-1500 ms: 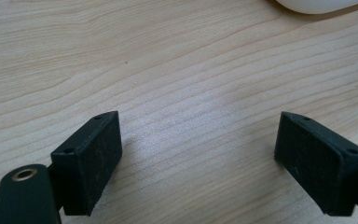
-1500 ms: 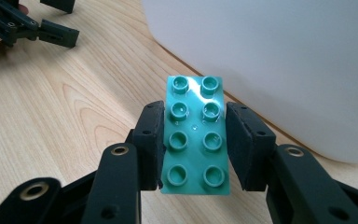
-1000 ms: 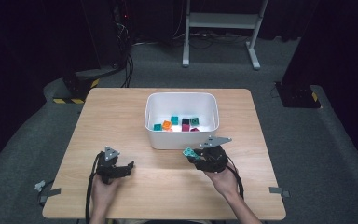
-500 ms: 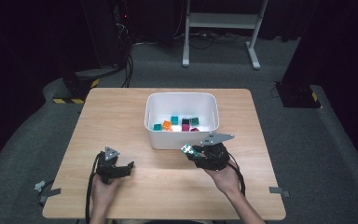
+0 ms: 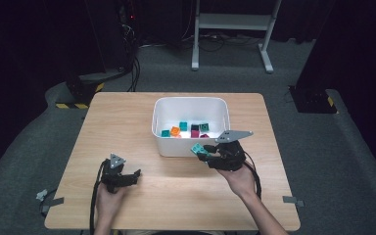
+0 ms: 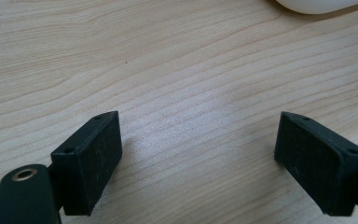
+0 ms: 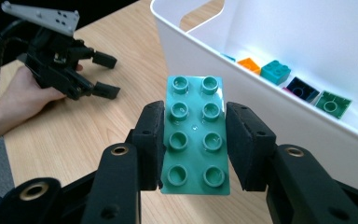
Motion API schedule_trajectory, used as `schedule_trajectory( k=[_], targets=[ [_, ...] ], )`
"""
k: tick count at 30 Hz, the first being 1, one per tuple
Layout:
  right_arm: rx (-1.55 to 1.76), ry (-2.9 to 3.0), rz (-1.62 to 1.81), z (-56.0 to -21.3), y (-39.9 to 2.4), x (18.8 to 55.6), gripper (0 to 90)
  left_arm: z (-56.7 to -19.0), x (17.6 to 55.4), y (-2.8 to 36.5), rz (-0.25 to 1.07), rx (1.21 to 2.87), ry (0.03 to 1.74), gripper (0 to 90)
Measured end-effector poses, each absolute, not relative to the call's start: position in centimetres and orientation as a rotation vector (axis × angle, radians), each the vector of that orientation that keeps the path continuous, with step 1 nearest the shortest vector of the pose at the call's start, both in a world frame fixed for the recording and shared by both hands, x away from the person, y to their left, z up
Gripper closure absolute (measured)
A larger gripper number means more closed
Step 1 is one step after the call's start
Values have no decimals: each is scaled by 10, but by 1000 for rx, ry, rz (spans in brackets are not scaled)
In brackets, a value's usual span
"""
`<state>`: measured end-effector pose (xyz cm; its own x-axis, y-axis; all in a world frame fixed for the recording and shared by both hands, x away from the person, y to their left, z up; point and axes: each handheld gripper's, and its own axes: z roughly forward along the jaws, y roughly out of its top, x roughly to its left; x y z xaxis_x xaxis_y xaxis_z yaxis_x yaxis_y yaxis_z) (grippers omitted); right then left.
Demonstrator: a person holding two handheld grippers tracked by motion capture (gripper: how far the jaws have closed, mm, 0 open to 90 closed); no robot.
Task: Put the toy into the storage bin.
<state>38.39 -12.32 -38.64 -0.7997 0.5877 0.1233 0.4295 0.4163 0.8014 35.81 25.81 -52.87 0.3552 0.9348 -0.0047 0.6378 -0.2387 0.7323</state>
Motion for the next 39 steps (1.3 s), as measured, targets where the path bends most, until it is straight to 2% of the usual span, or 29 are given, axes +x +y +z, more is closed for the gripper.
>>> schedule_trajectory(
  k=[11, 39],
  targets=[
    [925, 2454, 1387, -362, -133, 396, 590, -529, 358, 258, 589, 1973, 1363, 150],
    [1083, 2357, 1307, -348, -124, 460, 589, -529, 358, 258, 588, 1973, 1363, 150]
  ],
)
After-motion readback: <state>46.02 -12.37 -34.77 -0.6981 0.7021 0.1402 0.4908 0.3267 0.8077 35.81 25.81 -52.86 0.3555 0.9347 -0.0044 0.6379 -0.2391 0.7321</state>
